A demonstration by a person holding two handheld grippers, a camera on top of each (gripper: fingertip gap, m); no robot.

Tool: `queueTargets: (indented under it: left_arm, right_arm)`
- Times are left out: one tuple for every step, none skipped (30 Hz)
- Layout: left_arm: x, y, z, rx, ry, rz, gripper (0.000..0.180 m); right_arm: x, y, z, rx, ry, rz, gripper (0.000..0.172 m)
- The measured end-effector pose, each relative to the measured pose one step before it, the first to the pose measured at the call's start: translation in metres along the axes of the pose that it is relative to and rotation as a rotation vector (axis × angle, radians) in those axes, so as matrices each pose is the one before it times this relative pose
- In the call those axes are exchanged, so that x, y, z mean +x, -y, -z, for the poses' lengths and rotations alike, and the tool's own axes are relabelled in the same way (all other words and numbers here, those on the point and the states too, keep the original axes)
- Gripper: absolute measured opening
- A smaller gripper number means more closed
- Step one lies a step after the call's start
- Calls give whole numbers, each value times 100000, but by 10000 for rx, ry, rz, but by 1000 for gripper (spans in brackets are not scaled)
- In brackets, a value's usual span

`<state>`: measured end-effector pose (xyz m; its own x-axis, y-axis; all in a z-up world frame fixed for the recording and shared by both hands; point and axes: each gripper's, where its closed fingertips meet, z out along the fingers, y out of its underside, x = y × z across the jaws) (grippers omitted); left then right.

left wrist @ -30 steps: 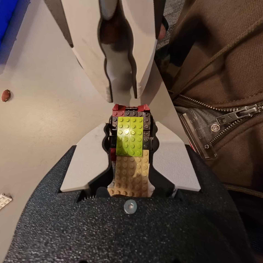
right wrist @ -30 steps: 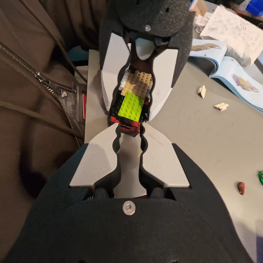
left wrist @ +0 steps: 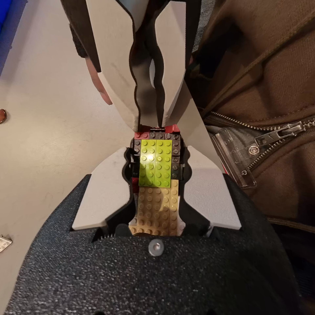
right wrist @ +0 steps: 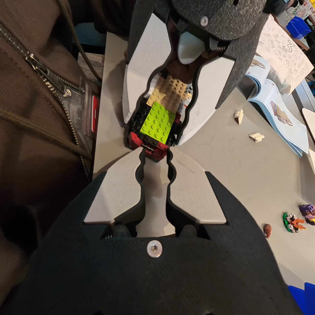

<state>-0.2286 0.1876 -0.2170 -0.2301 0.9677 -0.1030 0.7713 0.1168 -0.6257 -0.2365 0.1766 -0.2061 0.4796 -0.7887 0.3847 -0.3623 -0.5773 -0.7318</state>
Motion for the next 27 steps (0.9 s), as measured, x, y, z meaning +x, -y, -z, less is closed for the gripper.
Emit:
queueTargets:
  left_arm:
    - [140, 57, 154, 79, -41, -64, 61]
    - [167, 127, 272, 148, -42, -75, 61]
    - [104, 192, 399, 194, 3, -77, 62]
    - [40, 260, 548, 252, 43, -47, 62]
    - [-31, 259, 633, 275, 55, 22, 63]
    - [-91, 217, 668, 267, 76, 71, 63]
    - [-143, 84, 642, 210, 91, 92, 63]
    - [-166, -61, 588, 136, 99, 96, 63]
    - [-114, -137, 485, 89, 62, 107, 63]
    - [18, -202, 410, 55, -19, 117, 63]
    - [74, -286, 316, -6, -45, 112, 63]
    - [22, -375, 264, -70, -7, 89, 63]
    - [-92, -370, 221, -74, 73, 72, 64]
    - [-90, -340, 196, -54, 58, 92, 64]
    - [-34, -304, 179, -56, 7, 112, 65]
    - [8, -278, 143, -46, -23, 107, 65]
    - [-8, -279, 91, -58, -19, 97, 65]
    - [-82, -232, 40, -59, 30, 66, 66]
    - [-66, -180, -6, -48, 27, 46, 66]
    - [-23, -137, -40, -53, -3, 39, 66]
    - [11, -91, -51, -45, -9, 19, 66]
    - [9, -65, -74, -41, -8, 5, 66]
    - [1, -49, -61, -40, -4, 2, 66]
    - [4, -47, -73, -34, -4, 5, 66]
    - [13, -37, -65, -26, -12, 9, 66]
    - [26, -49, -64, -23, -17, 9, 66]
    - [-3, -54, -60, -24, -5, 8, 66]
  right_arm:
    - [1, -18, -19, -17, -7, 7, 23]
    - [-6, -10, -17, -13, -11, 9, 23]
    - [2, -7, -5, -5, -8, 3, 23]
    - [19, -3, -11, -4, -7, -10, 23]
    - [12, 1, 2, -3, -5, -16, 23]
    - [-1, -2, -6, 0, 5, -11, 23]
    - [-5, 14, -4, 3, 10, -1, 23]
    - [-33, -3, -1, 1, 18, 10, 23]
    - [-52, 6, -24, -5, 25, 21, 23]
    - [-40, -3, -14, -9, 12, 21, 23]
    - [1, 4, -15, -3, -7, 9, 23]
    - [5, -3, 8, 0, -9, -1, 23]
    - [10, 10, 9, 9, -6, -6, 23]
    - [3, 11, 14, 13, -4, -6, 23]
    - [8, 11, 8, 10, -4, -6, 23]
    - [6, -1, -6, 1, 0, -9, 23]
    - [1, -12, 0, -8, 2, -13, 23]
    - [8, -3, -11, -4, 2, -10, 23]
    - [3, 6, 5, 4, 2, -8, 23]
    - [1, 2, -2, 6, 0, -8, 23]
    - [11, 0, 13, 6, -2, -9, 23]
    - [13, 3, 12, 8, -4, -11, 23]
    - [11, 22, 6, 10, -2, -11, 23]
    - [12, 0, 13, 6, -3, -9, 23]
    - [-4, 1, 0, 0, 0, -5, 23]
    - [2, -8, -2, -5, 6, -4, 23]
    - [-15, -9, -11, -4, 10, -4, 23]
